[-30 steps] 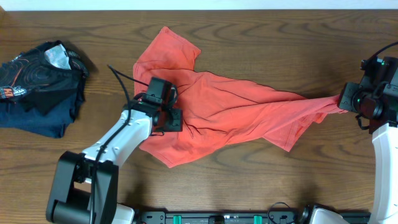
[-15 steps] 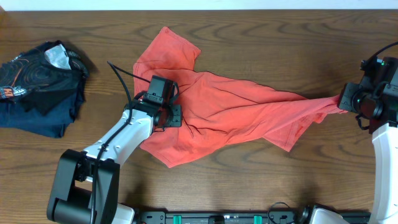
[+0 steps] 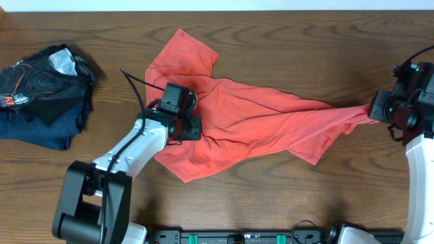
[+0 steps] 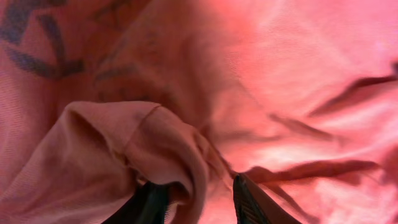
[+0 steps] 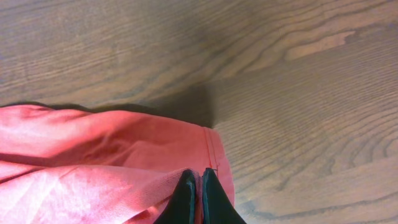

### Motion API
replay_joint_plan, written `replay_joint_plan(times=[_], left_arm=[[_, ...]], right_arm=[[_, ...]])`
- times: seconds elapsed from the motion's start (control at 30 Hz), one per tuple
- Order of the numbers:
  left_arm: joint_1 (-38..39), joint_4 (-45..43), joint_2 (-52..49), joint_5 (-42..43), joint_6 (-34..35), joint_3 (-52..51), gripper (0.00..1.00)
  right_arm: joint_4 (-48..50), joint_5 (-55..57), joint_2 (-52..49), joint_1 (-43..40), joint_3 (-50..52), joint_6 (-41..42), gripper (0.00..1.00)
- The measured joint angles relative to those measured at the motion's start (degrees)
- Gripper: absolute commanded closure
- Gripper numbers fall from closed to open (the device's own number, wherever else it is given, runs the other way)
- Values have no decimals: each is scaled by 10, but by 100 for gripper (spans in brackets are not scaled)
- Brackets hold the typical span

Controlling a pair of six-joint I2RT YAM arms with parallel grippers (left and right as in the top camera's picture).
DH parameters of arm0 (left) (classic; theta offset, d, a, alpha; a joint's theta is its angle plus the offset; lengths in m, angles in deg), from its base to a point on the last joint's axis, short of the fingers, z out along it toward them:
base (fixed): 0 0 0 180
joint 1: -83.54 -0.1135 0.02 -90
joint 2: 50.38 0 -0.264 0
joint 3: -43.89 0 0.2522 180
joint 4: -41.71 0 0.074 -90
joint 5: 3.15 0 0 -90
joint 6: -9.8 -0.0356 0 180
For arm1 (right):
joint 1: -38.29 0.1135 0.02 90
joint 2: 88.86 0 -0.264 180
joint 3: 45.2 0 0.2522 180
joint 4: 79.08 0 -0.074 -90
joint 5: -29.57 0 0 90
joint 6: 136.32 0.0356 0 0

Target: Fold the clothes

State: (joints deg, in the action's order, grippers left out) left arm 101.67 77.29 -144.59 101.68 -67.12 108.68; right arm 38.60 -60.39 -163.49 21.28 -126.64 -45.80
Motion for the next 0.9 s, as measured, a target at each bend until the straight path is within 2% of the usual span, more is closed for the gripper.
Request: replay_joint_plan(times=[0.13, 0.2, 0.27, 0.47, 0.53, 0.9], left_arm=[[0, -3, -19, -18, 0, 0, 63], [0, -6, -25, -22, 1, 0, 72], [0, -11, -26, -26, 5, 0, 85], [0, -16, -22, -32, 0, 0, 87], [0, -16, -13, -32, 0, 0, 94], [0, 25, 19, -32, 0, 2, 94]], right_arm=[[-1, 0, 0, 0, 0, 0, 99], [-1, 0, 0, 0, 0, 0, 99], [-1, 0, 0, 0, 0, 0, 99], [-1, 0, 0, 0, 0, 0, 99], [-1, 0, 0, 0, 0, 0, 99], [-1, 0, 0, 0, 0, 0, 99]])
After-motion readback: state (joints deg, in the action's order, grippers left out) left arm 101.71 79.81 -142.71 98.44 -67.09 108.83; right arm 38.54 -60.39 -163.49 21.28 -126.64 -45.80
